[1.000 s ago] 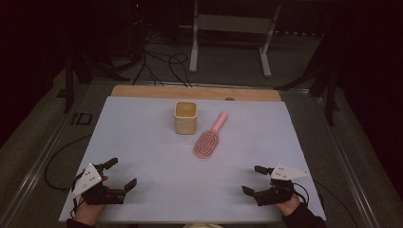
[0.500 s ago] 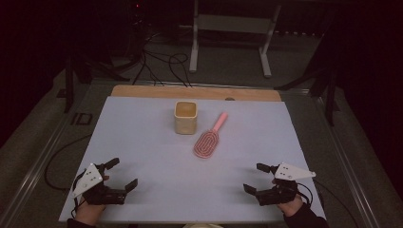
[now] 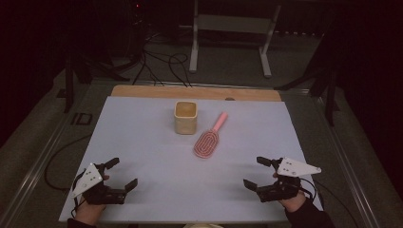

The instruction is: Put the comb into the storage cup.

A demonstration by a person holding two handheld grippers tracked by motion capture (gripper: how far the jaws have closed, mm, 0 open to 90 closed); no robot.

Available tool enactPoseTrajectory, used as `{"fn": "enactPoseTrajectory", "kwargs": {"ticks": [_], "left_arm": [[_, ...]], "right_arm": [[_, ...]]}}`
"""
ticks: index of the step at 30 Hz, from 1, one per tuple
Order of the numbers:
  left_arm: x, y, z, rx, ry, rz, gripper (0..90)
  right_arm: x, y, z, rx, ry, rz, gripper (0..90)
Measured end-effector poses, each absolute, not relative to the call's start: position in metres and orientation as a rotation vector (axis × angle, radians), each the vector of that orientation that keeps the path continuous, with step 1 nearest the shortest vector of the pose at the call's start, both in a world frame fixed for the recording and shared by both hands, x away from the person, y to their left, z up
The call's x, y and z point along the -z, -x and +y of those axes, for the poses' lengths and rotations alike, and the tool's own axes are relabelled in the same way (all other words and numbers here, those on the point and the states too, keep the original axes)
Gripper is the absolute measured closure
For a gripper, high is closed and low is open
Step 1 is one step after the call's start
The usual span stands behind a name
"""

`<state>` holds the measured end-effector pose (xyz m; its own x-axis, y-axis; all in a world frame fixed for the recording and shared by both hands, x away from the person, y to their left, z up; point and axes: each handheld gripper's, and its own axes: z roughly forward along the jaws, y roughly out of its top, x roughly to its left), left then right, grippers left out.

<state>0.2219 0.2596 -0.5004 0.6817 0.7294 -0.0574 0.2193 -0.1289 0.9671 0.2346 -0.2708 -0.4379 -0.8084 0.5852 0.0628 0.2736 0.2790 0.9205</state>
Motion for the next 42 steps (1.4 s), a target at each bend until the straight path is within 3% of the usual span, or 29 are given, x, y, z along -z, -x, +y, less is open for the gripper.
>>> {"fn": "enactPoseTrajectory", "kwargs": {"ticks": [42], "left_arm": [[0.500,-0.221,0.260,-0.529,-1.681,0.771,0.1]], "right_arm": [[0.387,-0.325,-0.240,-1.449,-0.754,2.238,8.4]]}}
